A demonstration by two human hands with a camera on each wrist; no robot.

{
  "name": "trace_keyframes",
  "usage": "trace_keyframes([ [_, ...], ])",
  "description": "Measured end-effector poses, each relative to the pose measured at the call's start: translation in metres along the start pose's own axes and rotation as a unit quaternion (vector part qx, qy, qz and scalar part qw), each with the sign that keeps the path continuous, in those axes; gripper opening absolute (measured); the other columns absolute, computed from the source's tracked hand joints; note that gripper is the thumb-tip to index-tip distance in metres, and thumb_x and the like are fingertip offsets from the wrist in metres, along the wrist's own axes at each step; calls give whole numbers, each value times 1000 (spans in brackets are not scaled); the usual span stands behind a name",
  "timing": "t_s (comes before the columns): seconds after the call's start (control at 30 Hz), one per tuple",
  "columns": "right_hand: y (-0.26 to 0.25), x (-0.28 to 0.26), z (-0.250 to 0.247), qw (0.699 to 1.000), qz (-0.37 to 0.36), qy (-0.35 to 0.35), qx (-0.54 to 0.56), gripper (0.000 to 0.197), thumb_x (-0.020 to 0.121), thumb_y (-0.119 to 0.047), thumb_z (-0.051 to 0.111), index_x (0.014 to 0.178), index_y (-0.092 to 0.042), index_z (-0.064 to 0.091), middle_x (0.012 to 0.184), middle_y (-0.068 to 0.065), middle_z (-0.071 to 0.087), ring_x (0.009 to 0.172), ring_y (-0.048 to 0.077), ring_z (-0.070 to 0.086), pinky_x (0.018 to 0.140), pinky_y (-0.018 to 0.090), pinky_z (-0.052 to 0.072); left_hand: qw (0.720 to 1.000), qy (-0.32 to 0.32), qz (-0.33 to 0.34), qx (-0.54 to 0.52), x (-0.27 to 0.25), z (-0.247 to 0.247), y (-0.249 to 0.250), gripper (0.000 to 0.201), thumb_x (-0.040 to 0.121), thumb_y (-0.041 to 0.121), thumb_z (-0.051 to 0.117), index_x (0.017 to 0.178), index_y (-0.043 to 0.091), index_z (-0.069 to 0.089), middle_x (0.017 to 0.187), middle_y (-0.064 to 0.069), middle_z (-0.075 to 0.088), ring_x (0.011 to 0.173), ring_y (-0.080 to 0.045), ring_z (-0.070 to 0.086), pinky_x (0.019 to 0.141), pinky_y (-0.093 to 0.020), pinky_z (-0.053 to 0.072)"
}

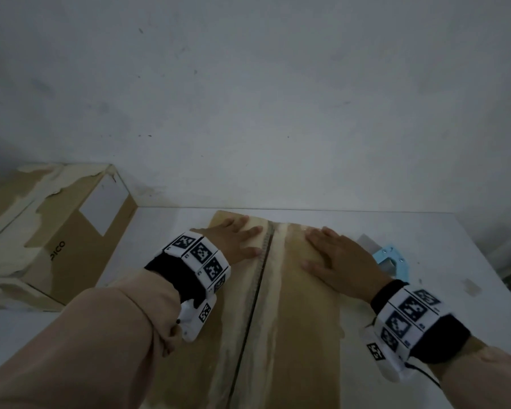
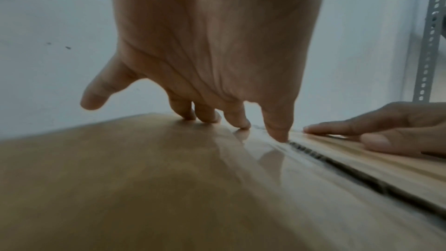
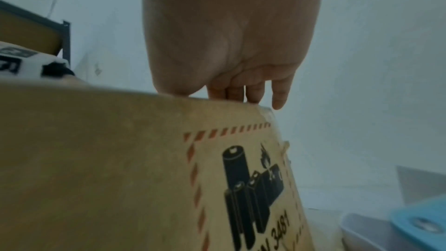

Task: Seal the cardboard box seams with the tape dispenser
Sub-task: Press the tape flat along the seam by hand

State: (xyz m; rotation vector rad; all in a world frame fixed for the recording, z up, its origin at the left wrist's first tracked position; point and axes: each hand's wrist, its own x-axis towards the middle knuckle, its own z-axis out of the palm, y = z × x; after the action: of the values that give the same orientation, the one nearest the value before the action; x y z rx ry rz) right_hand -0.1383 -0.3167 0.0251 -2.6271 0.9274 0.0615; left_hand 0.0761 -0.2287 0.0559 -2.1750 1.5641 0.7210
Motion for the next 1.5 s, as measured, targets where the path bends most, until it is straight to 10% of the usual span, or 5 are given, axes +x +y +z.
trace_keyframes([
  [0.2, -24, -23, 30, 1000, 4, -2, -15, 121, 47, -89, -17, 147, -21, -4, 155, 1, -13, 139, 23, -22, 111, 37, -12, 999, 11, 14, -30, -1, 6, -6, 66, 93, 55, 30, 145, 40, -7, 156, 6, -19, 144, -19, -14, 113, -59, 9],
  [0.37, -29, -10, 33, 999, 11, 5, -36, 127, 43, -86, -26, 147, -18, 3, 157, 5, -5, 142, 30, -12, 114, 43, -2, 999, 8, 8, 33, -39, 17, 0, 67, 91, 59, 30, 146, 39, -2, 157, 1, -12, 146, -20, -2, 114, -54, 14],
  [0.6, -48, 40, 26, 999, 23, 22, 33, 82, 86, -65, 35, 147, -17, 10, 157, 4, -3, 142, 26, -14, 114, 42, -5, 998, -44, 24, -35, -98, 54, 6, 71, 93, 56, 24, 148, 25, -7, 156, -1, -20, 145, -22, -13, 116, -51, 8],
  [0.8, -56, 67, 29, 978, -13, 184, 96, 65, 86, -51, 53, 134, -9, 40, 152, 13, 24, 142, 28, 9, 114, 40, 9, 988, 106, -1, -111, -100, 109, 10, 107, 57, 82, -9, 146, 22, -17, 154, 6, -24, 142, -16, -24, 114, -50, -15],
  [1.5, -131, 31, 75, 966, -33, 20, 256, 73, 94, -47, 30, 143, -19, -16, 150, -2, -30, 127, 2, -31, 107, 22, -14, 947, 273, -92, -138, -64, 106, -65, 94, 62, 63, -16, 148, 30, 3, 158, 11, -2, 145, -9, -3, 117, -38, -5],
])
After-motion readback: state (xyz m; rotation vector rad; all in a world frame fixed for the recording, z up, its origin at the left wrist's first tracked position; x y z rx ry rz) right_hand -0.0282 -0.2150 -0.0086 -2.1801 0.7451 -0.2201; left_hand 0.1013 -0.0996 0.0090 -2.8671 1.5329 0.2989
